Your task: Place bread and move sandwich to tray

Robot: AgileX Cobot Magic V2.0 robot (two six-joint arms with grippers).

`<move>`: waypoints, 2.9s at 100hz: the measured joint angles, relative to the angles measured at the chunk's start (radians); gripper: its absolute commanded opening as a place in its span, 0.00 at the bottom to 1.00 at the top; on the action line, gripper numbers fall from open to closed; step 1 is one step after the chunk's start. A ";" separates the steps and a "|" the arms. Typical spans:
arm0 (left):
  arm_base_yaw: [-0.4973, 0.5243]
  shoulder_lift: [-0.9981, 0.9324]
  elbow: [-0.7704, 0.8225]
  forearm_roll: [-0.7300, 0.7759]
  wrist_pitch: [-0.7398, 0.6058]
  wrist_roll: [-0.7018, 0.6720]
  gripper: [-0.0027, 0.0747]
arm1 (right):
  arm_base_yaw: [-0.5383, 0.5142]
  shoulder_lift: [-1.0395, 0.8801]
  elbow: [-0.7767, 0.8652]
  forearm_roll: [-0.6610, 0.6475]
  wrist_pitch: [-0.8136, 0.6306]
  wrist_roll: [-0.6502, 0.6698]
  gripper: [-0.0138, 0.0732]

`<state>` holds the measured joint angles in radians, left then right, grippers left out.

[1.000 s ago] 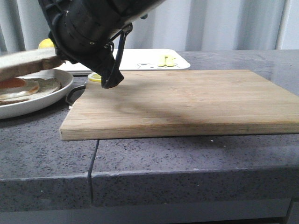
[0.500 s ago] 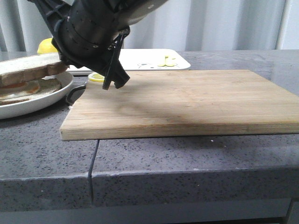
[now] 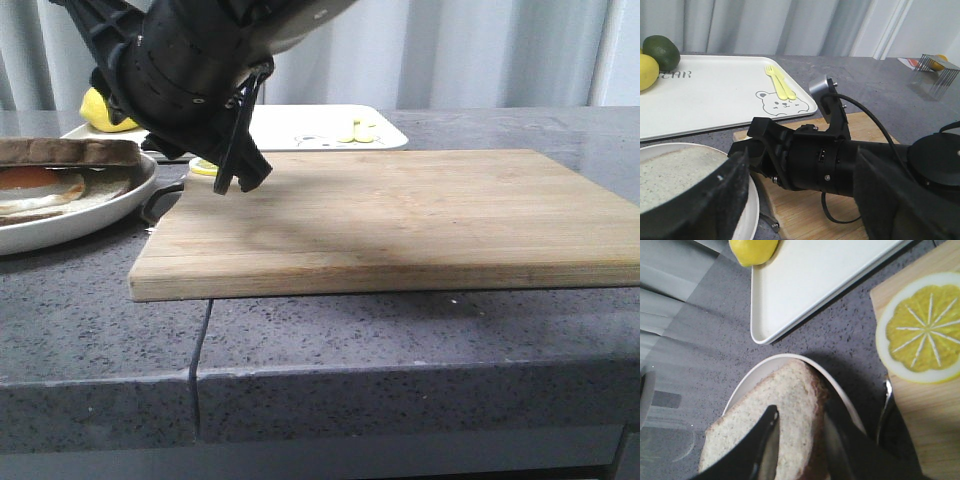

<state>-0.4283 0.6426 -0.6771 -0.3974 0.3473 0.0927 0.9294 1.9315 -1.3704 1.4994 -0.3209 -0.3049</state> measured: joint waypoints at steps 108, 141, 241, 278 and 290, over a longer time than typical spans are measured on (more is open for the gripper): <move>0.000 0.000 0.000 0.000 -0.002 -0.019 0.59 | -0.115 -0.916 0.440 -0.381 -0.130 -0.889 0.47; 0.045 0.000 0.000 0.005 -0.043 -0.026 0.59 | -0.156 -1.443 0.905 -0.349 -0.244 -0.909 0.47; 0.731 0.349 0.000 -0.081 0.271 -0.027 0.59 | -0.157 -1.609 0.988 -0.282 -0.264 -0.986 0.47; 0.731 0.457 -0.007 -0.174 0.234 0.060 0.59 | -0.157 -1.609 0.988 -0.282 -0.254 -0.987 0.47; 0.725 0.490 -0.028 -0.178 0.234 0.075 0.59 | -0.157 -1.609 0.988 -0.281 -0.251 -0.987 0.47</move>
<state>0.2966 1.1327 -0.7056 -0.5759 0.5811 0.1682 0.7720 0.3227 -0.3820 1.2189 -0.5716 -1.2918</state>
